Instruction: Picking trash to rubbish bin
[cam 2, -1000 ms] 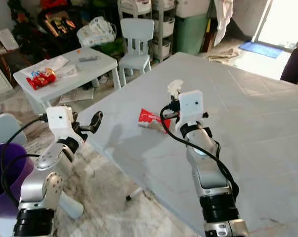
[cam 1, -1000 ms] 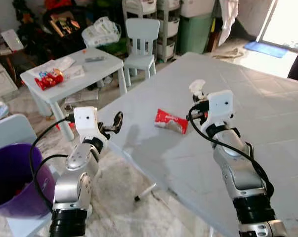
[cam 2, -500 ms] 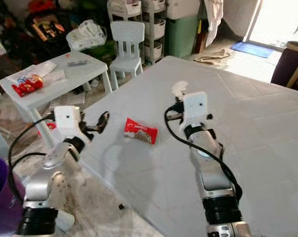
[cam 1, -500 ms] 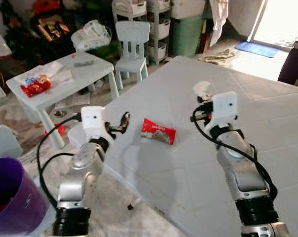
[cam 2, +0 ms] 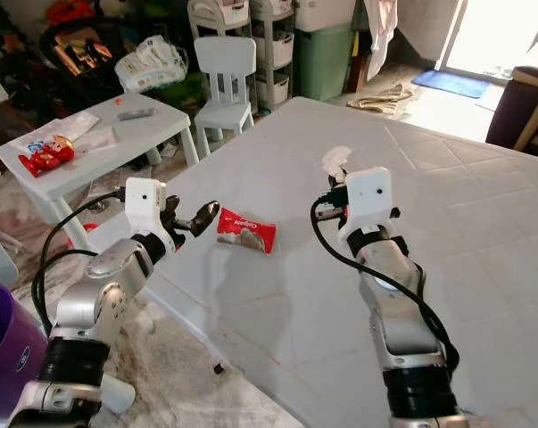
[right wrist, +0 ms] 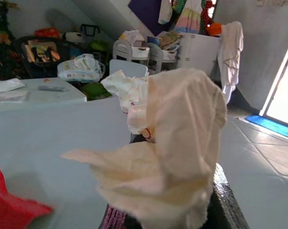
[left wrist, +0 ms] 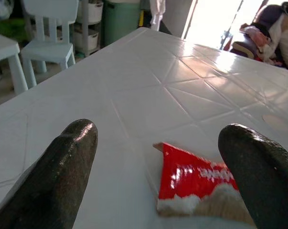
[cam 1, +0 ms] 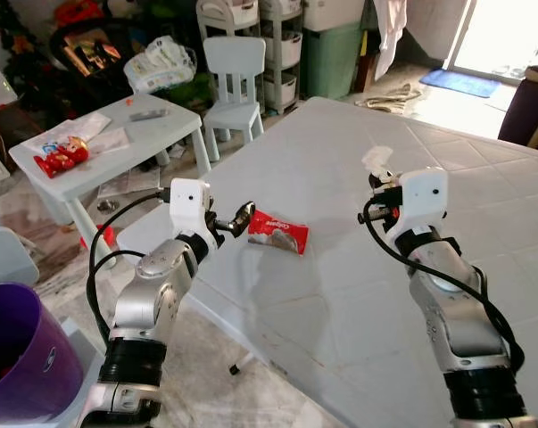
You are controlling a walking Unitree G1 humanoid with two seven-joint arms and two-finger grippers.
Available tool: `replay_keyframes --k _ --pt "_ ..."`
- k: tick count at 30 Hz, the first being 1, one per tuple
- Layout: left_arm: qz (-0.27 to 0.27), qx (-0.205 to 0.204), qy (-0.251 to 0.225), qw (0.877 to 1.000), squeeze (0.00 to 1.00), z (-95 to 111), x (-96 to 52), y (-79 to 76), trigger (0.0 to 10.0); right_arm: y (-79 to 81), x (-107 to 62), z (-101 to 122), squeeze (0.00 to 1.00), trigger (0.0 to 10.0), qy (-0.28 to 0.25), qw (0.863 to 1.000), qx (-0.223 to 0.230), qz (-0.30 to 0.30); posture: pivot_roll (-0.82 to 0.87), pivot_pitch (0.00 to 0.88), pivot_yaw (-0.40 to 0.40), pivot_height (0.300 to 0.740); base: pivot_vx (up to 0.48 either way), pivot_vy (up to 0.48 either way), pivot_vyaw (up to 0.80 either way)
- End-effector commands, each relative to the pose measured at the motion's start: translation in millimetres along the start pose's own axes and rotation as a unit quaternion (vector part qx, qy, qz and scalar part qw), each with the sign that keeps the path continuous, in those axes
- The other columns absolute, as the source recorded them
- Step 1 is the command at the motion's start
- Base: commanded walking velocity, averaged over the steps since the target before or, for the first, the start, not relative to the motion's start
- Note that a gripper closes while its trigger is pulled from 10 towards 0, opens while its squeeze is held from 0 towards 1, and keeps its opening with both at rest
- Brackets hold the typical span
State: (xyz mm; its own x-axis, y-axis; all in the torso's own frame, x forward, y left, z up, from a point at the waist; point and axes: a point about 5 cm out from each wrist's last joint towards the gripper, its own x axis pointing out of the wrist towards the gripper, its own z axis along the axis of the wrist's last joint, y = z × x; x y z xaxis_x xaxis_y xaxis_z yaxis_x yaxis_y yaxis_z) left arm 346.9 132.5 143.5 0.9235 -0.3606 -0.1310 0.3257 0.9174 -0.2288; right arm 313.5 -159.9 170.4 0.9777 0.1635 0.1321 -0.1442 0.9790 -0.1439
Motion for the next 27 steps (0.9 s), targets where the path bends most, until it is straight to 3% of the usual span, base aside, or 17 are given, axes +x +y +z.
replay_keyframes --k 1,4,10,11,12,13,19,27 --pt "0.008 -0.022 -0.010 1.000 1.00 4 5.6 0.5 10.0 -2.0 -2.7 3 0.00 0.0 -0.003 1.000 0.003 -0.006 -0.05 0.032 0.033 0.740 0.000 0.000 0.00" --pt "0.023 -0.049 -0.003 0.999 1.00 3 13.2 -0.8 10.0 1.0 -4.8 3 0.00 0.0 0.001 1.000 0.004 -0.001 -0.05 0.032 0.033 0.740 0.000 0.000 0.00" --pt "0.040 -0.062 0.020 0.997 1.00 -2 20.1 -5.4 10.0 2.5 -2.2 5 0.00 0.0 -0.001 1.000 0.004 0.003 -0.05 0.032 0.033 0.740 0.000 0.000 0.00" --pt "0.040 -0.064 0.025 0.997 0.23 -4 21.7 -5.9 10.0 2.9 -2.3 5 0.00 0.0 -0.001 1.000 0.005 0.004 -0.04 0.032 0.032 0.740 0.000 0.000 0.00" --pt "0.041 -0.065 0.029 0.997 0.23 -5 22.8 -6.2 10.0 3.3 -2.3 5 0.00 0.0 -0.001 1.000 0.005 0.005 -0.04 0.032 0.032 0.740 0.000 0.000 0.00" --pt "0.040 -0.063 0.041 0.996 0.00 -8 24.8 -6.7 10.0 4.5 -2.3 5 0.00 0.0 -0.001 1.000 0.006 0.007 -0.04 0.032 0.033 0.740 0.000 0.000 0.00" --pt "0.035 -0.062 0.058 0.996 0.00 -14 28.2 -8.1 10.0 5.5 -3.8 6 0.00 0.0 0.001 1.000 0.006 0.008 -0.05 0.033 0.036 0.740 0.000 0.000 0.00" --pt "0.025 -0.092 0.074 0.993 0.00 -21 32.4 -9.2 10.0 3.5 -5.2 6 0.00 0.0 0.001 1.000 0.004 0.004 -0.06 0.034 0.038 0.740 0.000 0.000 0.00"
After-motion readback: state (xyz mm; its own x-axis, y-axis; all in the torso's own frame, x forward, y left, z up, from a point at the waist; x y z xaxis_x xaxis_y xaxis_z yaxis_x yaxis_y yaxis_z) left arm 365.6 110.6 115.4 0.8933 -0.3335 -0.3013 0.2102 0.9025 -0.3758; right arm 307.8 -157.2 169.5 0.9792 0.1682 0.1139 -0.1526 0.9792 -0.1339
